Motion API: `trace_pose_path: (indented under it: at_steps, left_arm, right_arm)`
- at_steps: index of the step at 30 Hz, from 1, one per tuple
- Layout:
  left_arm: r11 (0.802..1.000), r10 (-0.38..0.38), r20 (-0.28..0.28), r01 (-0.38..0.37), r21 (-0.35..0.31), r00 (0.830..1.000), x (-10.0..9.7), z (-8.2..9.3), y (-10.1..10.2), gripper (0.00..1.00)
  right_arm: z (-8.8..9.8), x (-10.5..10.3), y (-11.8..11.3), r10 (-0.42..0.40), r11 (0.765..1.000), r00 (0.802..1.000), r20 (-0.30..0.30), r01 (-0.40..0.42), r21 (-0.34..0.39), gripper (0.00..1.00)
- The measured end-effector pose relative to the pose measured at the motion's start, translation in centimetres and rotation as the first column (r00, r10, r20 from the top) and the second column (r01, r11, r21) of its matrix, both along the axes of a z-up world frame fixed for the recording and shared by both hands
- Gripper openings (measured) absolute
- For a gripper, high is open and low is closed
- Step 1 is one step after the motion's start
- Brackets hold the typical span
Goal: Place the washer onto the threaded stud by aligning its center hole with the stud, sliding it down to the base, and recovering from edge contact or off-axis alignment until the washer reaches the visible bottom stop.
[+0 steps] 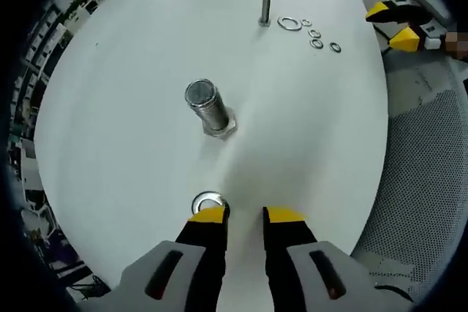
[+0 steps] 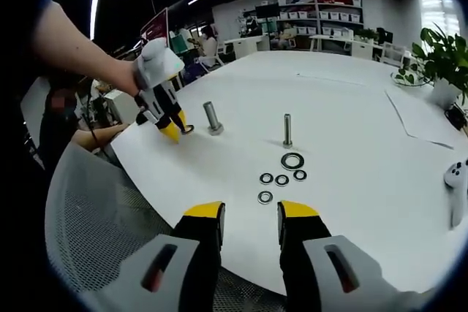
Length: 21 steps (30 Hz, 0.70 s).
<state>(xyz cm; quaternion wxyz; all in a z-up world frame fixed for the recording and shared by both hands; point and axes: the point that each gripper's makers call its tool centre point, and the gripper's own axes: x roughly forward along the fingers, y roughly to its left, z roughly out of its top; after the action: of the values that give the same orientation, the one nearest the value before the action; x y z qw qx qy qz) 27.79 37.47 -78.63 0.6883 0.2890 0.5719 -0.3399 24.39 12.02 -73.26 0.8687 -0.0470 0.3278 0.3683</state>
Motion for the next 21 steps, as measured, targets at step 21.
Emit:
trace_pose_path:
  at_steps: [21]
  left_arm:
    - [0.994,0.105,-0.012,-0.105,0.018,0.994,1.8,-0.9,1.6,0.32]
  right_arm:
    - [0.0,0.0,0.0,-0.003,1.000,1.000,-0.005,0.003,0.002,0.31]
